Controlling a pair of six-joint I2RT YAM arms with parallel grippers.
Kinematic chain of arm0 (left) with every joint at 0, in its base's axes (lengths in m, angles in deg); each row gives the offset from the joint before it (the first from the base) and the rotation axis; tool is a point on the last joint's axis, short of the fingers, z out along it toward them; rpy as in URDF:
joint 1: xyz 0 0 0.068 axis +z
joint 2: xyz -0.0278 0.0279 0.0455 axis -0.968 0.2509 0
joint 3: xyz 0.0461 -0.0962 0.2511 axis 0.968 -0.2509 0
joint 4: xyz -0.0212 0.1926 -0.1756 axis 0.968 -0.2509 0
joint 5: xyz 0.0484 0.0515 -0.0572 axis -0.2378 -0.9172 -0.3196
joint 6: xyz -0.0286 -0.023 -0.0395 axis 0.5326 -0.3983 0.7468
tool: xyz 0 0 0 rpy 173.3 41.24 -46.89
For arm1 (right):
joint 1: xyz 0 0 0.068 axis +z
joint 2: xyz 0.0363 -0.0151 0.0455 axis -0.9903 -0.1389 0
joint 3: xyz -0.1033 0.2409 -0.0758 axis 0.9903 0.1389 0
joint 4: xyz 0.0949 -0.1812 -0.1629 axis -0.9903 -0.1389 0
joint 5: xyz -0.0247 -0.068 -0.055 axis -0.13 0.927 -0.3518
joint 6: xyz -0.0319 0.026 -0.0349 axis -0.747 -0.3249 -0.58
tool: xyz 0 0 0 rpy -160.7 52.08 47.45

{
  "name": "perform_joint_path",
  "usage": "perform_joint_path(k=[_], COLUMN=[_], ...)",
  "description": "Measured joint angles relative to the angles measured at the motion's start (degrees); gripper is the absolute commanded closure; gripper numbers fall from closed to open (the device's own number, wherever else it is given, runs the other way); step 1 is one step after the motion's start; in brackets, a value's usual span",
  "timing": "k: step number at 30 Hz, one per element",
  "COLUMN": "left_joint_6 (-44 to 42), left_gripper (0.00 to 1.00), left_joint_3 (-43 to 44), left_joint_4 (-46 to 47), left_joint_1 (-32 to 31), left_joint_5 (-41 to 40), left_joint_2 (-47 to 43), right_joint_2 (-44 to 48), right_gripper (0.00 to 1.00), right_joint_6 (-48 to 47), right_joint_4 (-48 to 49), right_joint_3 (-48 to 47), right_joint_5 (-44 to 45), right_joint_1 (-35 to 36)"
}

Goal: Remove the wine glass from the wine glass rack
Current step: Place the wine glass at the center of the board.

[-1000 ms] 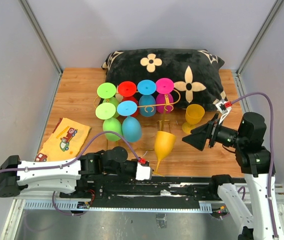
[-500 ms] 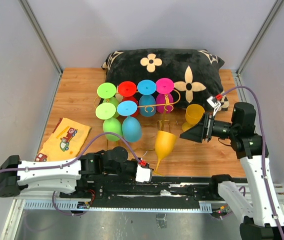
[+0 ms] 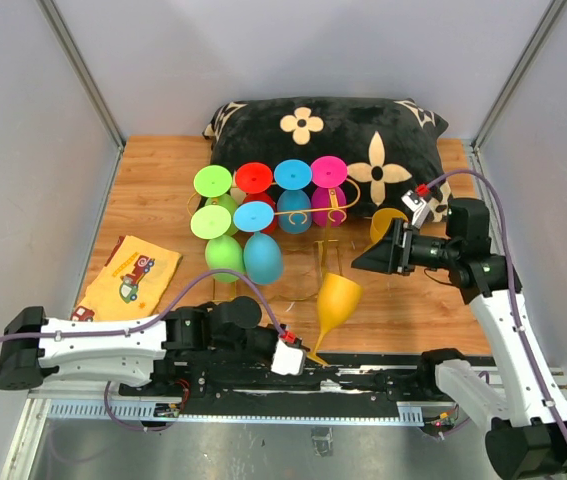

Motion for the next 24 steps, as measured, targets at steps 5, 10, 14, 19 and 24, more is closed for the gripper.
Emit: perform_joint_path(k=[5, 10, 14, 19, 24], left_joint_6=[-0.35, -0.98, -1.88, -2.8, -2.91], left_gripper=[0.99, 1.0, 1.0, 0.99, 1.0], left_joint_3=[0.52, 1.55, 2.25, 2.36, 2.71], left_joint_4=[0.11, -0.48, -2.27, -3.85, -4.85], left_joint_1=[-0.44, -0.48, -0.79, -1.22, -1.44], left_joint_5=[0.35, -0.15, -0.94, -1.29, -1.36], left_joint_2=[1.09, 1.86, 2.05, 2.03, 2.03], right_joint_2=[-0.24, -1.4, -1.97, -1.42, -0.59], right_gripper=[0.4, 0.43, 0.54, 0.66, 0.78], right_joint_6=[1.36, 0.37, -2.12, -3.5, -3.04], right_joint_4=[1.68, 1.2, -0.26, -0.31, 0.39], right_joint_3=[2.05, 2.23, 2.23, 2.64, 3.69], right_joint_5=[0.81, -1.49, -2.71, -3.13, -3.13], right_joint_1=[4.33, 7.41, 12.44, 14.36, 14.34])
